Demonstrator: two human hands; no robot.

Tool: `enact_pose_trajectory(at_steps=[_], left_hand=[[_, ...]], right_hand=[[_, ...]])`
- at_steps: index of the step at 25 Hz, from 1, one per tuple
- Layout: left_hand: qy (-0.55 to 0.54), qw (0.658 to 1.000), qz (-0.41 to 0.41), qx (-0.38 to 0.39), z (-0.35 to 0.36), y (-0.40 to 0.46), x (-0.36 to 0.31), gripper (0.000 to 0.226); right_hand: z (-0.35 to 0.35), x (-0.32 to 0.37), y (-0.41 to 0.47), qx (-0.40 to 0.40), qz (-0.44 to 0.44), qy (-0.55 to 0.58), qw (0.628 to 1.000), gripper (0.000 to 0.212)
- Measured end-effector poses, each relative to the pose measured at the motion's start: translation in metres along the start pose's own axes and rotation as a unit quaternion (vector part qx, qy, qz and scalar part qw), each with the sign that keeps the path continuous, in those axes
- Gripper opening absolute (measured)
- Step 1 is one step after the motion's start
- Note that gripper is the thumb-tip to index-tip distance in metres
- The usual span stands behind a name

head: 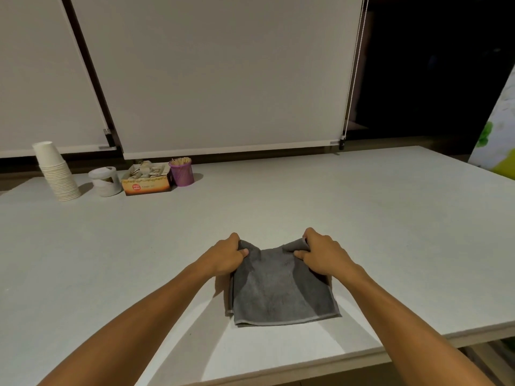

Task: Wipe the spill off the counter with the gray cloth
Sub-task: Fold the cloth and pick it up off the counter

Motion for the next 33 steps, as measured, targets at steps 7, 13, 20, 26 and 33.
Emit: enact_pose_trajectory(at_steps=[7, 13, 20, 26, 33], left_hand=[[-0.101, 0.994, -0.024, -0.043, -0.021, 0.025, 0.008, 0.033], [-0.203, 0.969, -0.044, -0.131, -0.063, 0.069, 0.015, 0.034], [-0.239, 0.956, -0.038, -0.164, -0.111, 0.137, 0.017, 0.037], [-0.286, 0.932, -0.070, -0.213, -0.133, 0.208, 0.039, 0.033], [-0.280, 0.924, -0.112, -0.234, -0.130, 0.272, 0.070, 0.034]], right_hand=[[-0.020, 0.009, 0.042, 0.022, 0.006, 0.112, 0.994, 0.029], [-0.051, 0.032, 0.096, 0.011, 0.005, 0.230, 0.973, 0.032], [-0.073, 0.052, 0.176, 0.024, 0.044, 0.310, 0.949, 0.038], [-0.088, 0.070, 0.242, 0.001, 0.068, 0.360, 0.931, 0.044], [-0.083, 0.081, 0.310, -0.017, 0.094, 0.367, 0.925, 0.042]])
Point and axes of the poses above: each hand's wrist, its own y-axis towards the middle knuckle, its own z-axis out of the palm, x = y × z, the point moved 5 cm from there along y, towards the middle knuckle, and after that the axes turned 11 degrees about z, right-handed, at the moved point
